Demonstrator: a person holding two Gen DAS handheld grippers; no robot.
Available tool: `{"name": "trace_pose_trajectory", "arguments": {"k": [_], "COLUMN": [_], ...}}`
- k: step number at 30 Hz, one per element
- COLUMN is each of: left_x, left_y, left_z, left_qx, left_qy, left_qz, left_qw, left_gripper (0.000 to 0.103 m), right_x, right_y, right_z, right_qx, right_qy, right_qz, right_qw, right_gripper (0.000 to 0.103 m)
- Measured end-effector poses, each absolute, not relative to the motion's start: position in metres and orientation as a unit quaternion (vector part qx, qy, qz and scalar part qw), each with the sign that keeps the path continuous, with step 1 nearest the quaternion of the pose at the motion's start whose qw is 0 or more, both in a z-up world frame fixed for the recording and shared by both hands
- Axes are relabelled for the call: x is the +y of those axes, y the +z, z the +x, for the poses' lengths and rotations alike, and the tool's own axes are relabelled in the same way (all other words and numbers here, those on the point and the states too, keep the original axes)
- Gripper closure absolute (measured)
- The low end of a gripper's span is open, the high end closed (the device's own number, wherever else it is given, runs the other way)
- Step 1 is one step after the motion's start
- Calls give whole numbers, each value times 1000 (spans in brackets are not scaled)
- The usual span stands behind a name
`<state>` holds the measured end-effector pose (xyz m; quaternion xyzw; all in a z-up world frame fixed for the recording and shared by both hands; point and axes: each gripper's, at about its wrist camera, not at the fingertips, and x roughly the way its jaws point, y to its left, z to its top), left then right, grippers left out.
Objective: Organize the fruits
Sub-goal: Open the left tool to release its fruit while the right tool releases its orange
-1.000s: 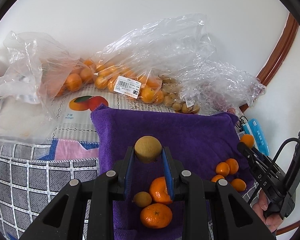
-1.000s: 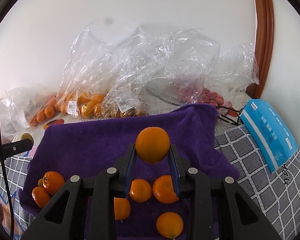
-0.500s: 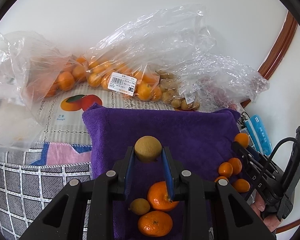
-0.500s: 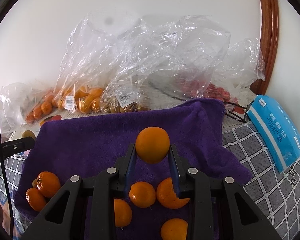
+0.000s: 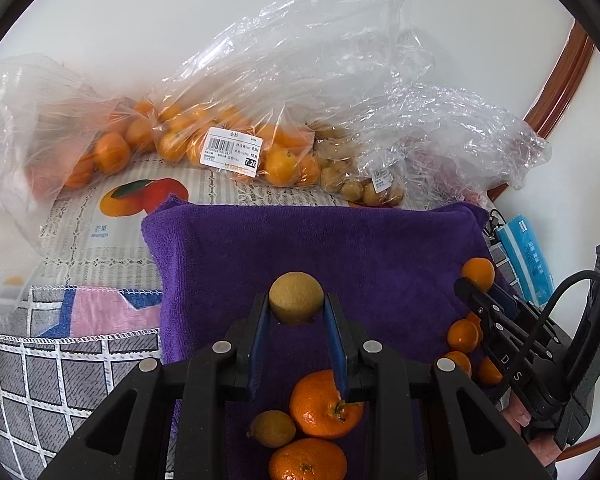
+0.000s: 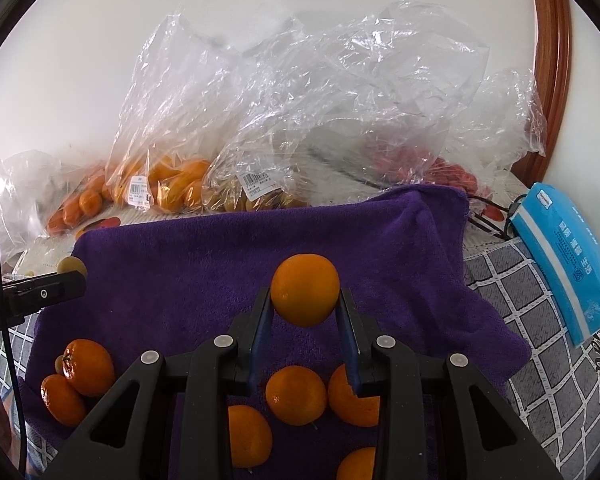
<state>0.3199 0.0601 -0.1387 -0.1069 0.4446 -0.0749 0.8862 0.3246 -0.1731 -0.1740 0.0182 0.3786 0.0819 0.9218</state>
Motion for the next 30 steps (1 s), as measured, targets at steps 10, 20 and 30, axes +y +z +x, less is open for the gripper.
{"name": "trace_pose_trajectory", "arguments": {"k": [10,20,30], "left_x": [56,52,48], "left_y": [-152,-163,-166], "left_z": [325,328,331], "left_qx": [457,467,468], "left_qy": [-75,-67,-55], "left_qz": [-102,-93,-75], "left_qw": [880,877,879], "left_gripper": [77,77,77], "right_x": [-164,-166,-166], "right_y": [-183,-192,-194], "right_z": [329,334,334], "right_qx": [389,405,407], "right_qy": [90,91,94], "right_qz": [10,14,9], "right_qw": [917,910,908], "right_gripper": [71,71,71]}}
